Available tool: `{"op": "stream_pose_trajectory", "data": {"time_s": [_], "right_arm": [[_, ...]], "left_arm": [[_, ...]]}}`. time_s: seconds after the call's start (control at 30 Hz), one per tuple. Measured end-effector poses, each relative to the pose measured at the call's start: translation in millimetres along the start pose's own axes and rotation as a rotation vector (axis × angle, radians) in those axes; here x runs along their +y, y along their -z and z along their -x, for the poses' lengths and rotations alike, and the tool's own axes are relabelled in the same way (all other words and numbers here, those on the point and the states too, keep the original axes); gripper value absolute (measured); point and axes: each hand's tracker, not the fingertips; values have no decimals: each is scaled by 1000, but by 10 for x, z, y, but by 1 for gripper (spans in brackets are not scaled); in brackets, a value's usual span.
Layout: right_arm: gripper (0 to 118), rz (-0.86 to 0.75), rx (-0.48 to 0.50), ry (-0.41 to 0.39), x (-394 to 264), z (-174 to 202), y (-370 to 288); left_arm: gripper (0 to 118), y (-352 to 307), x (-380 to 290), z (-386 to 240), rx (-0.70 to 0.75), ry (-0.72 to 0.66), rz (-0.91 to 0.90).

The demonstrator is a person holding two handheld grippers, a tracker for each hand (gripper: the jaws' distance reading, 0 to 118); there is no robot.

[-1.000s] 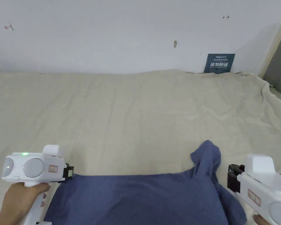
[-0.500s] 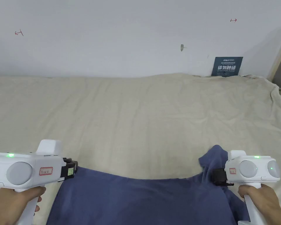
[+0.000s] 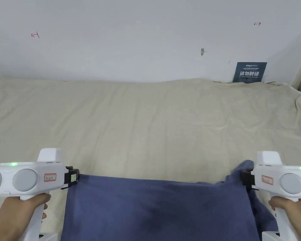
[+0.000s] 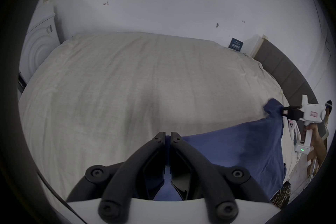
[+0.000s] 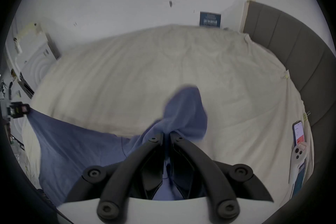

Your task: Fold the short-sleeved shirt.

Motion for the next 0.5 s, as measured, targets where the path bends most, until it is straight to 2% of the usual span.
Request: {"op": "stream_pose_trajectory", "data": {"time_s": [0.23,0.37,0.5], "right_arm": [[5,-193,66,-27,363,63,-1026],[5,-321,43,-54,740,159,-1528],[5,-428,32,-47,1208,205,-1911]], "left_arm": [[3,-659,146,-6,41,-42,-151],[3,-1145,508,-104,46,-30,-254],[3,-1589,970,-229,55,-18,-354]]}}
